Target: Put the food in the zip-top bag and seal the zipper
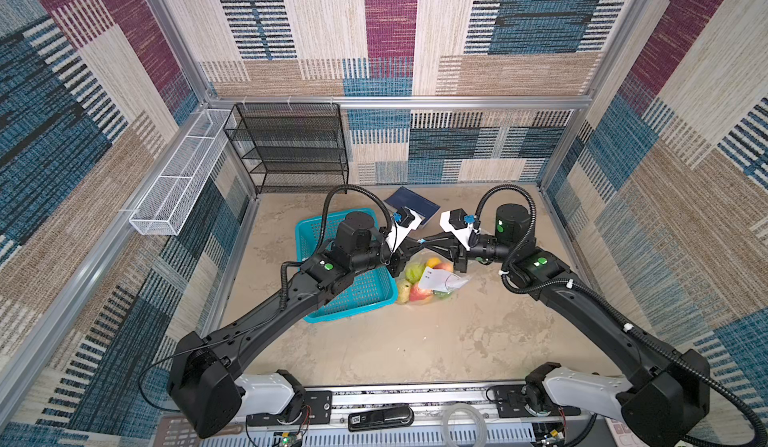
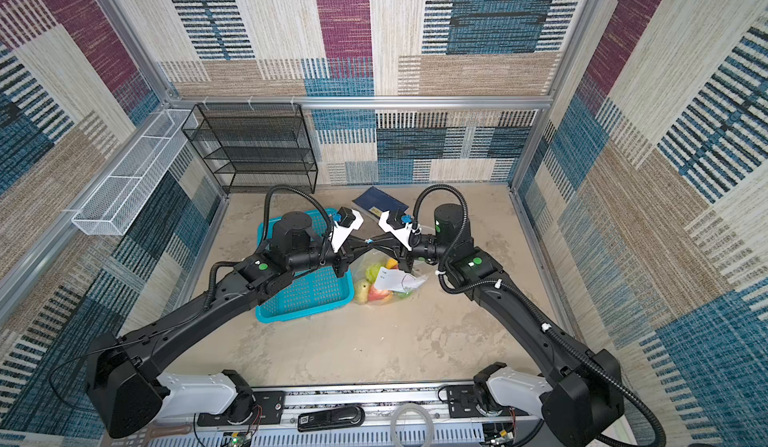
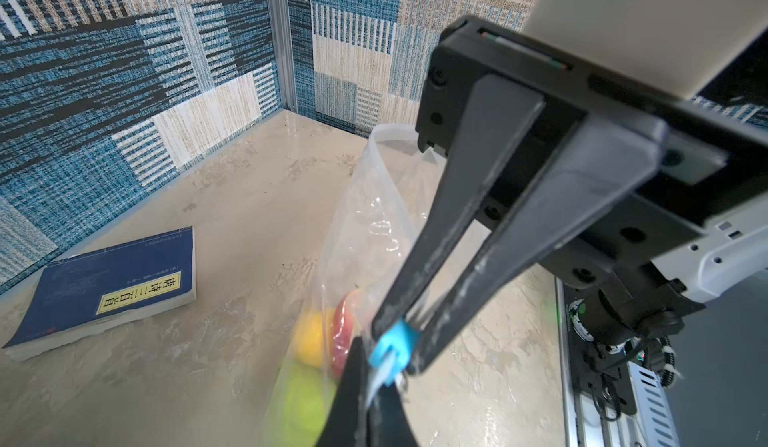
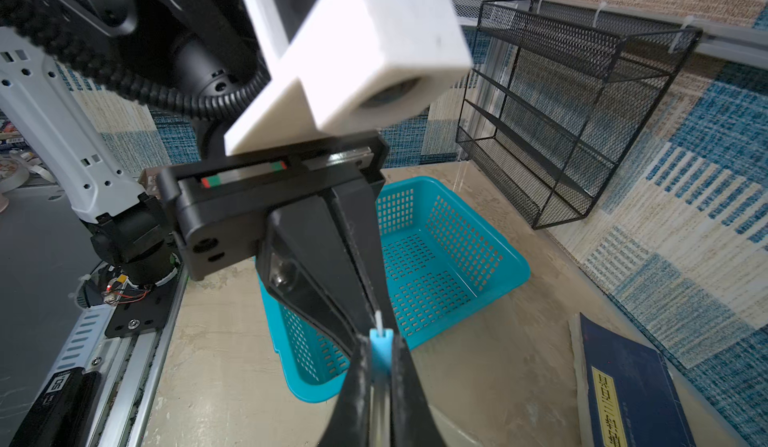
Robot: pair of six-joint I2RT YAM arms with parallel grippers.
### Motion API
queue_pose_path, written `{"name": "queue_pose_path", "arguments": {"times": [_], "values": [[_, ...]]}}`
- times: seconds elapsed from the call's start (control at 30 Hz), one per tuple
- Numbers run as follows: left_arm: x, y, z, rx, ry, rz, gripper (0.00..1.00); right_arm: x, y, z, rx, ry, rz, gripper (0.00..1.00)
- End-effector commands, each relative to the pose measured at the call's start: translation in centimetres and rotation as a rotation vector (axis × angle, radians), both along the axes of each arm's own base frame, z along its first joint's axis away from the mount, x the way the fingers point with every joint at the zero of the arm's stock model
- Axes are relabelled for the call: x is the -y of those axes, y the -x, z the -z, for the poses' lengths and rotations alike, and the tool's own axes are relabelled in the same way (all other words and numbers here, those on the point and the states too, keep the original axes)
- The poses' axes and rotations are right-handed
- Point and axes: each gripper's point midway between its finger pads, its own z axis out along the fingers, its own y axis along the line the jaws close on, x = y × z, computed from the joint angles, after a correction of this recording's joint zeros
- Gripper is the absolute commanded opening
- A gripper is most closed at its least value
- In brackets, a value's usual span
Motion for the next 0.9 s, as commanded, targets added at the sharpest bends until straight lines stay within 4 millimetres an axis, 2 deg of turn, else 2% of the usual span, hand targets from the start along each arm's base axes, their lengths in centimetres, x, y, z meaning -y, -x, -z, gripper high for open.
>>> {"name": "queue_pose_path", "arguments": {"times": [0.0, 0.33, 0.53, 0.7, 0.87], "values": [[-0.7, -1.0, -1.5, 0.055, 0.045, -0.072, 0.0, 0.7, -0.5, 0.6, -0.012, 0.017, 0.063, 0.04], [-2.1, -1.9, -2.2, 0.07, 0.098, -0.146, 0.0, 2.7, -0.9, 2.2, -0.024, 0.067, 0.201, 0.04], [-1.2, -1.3, -2.0, 0.032, 0.113, -0.081, 0.0, 2.5, 0.1, 0.6, 0.003, 0.012, 0.165, 0.05], [0.2, -0.3, -1.9, -0.016, 0.131, 0.011, 0.0, 1.5, -0.6, -0.4, 0.003, -0.009, 0.128, 0.05], [0.1, 0.0, -1.5, -0.019, 0.114, 0.013, 0.0, 1.0, -0.9, -0.8, 0.009, -0.016, 0.102, 0.05]]}}
